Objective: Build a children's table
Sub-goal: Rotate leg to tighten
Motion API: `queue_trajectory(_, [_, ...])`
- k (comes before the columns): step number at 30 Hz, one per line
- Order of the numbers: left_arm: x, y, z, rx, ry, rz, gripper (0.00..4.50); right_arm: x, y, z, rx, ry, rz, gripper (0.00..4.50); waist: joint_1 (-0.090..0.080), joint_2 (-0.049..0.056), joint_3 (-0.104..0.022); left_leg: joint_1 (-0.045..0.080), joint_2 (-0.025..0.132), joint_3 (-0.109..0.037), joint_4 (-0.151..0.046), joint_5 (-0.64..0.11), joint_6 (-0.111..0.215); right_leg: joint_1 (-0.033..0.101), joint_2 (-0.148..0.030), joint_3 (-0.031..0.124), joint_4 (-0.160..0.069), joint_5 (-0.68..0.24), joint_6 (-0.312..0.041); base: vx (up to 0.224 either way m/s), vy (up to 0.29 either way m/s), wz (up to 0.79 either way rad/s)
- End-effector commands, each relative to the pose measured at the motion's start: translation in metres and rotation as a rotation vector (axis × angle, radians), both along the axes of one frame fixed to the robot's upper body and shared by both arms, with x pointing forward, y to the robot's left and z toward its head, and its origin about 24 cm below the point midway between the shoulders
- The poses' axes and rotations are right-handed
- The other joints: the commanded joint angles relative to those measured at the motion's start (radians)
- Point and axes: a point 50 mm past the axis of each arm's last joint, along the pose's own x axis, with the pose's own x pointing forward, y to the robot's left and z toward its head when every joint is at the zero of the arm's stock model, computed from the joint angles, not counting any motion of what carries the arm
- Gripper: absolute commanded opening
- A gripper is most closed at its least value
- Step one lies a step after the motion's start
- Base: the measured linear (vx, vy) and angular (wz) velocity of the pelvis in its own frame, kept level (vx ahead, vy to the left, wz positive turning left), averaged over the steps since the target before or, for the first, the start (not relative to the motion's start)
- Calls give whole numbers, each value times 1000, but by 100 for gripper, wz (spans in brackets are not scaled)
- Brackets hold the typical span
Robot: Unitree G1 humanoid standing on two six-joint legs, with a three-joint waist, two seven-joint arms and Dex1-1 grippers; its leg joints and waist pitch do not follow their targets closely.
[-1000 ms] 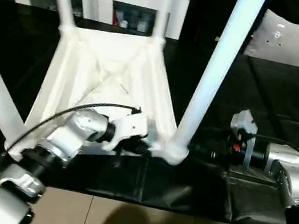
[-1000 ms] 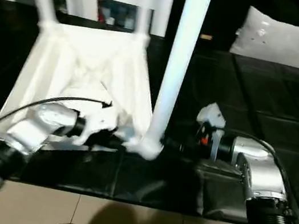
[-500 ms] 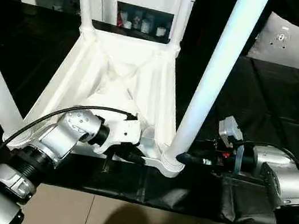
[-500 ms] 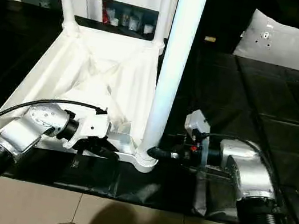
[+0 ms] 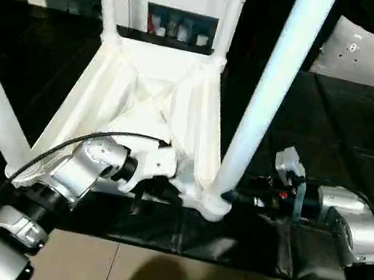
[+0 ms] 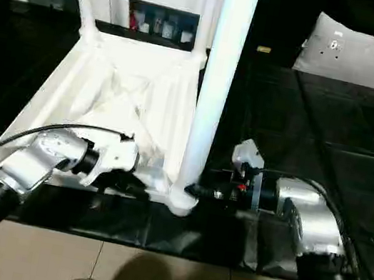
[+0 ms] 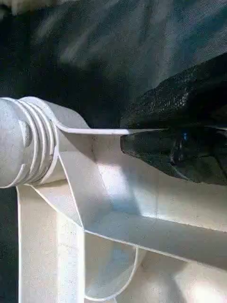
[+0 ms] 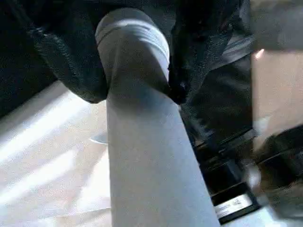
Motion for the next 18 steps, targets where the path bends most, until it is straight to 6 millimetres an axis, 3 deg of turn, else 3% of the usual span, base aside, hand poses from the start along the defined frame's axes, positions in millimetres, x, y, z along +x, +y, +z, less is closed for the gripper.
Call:
queue_trajectory(1, [-4,-33,5,-65,5,-48,0,8,20,0,-6,0,-59,187,2,-6,-58,18,55,-24,-84,-300,-20,33,-76,39,-89,-334,-197,0,0,0])
queue_trajectory(2, [-4,-33,5,-65,5,-48,0,8,20,0,-6,0,-59,174,-11,-9,-61,20,53,-26,-83,-313,-26,31,-77,38,-94,-364,-178,0,0,0])
queue_trajectory(4, [-3,-41,5,-80,11,-8,0,13,27,-3,-17,10,-146,158,-21,-8,-62,17,52,-24,-83,-293,-24,28,-73,38,-93,-326,-182,0,0,0])
queue_trajectory(5, [0,-64,7,-98,11,72,0,25,40,-7,-28,25,-337,150,-29,-9,-62,17,51,-23,-81,-284,-19,28,-71,39,-89,-305,-189,0,0,0])
queue_trajectory(6, [0,-64,7,-98,11,72,0,25,40,-7,-28,25,-337,150,-38,-7,-61,15,49,-25,-82,-280,-25,28,-71,37,-90,-308,-193,0,0,0])
queue_trajectory(10, [3,-87,11,-121,3,158,0,36,51,-7,-5,36,-513,131,-48,-5,-69,11,46,-22,-75,-229,-10,32,-67,37,-85,-216,-203,0,0,0])
queue_trajectory(12, [4,-90,12,-124,-1,171,0,37,52,-6,-8,19,-526,131,-48,-4,-73,11,46,-19,-70,-181,9,35,-64,36,-79,-117,-222,0,0,0])
queue_trajectory(14, [5,-90,13,-114,-18,190,0,34,50,-3,13,-18,-518,167,-43,-3,-75,11,46,-15,-66,-144,43,39,-64,34,-75,-31,-241,0,0,0])
queue_trajectory(18, [13,-68,7,-32,-62,255,0,28,26,-4,-38,-67,-518,202,-26,1,-74,15,49,-14,-66,-134,62,40,-63,33,-75,-6,-244,0,0,0])
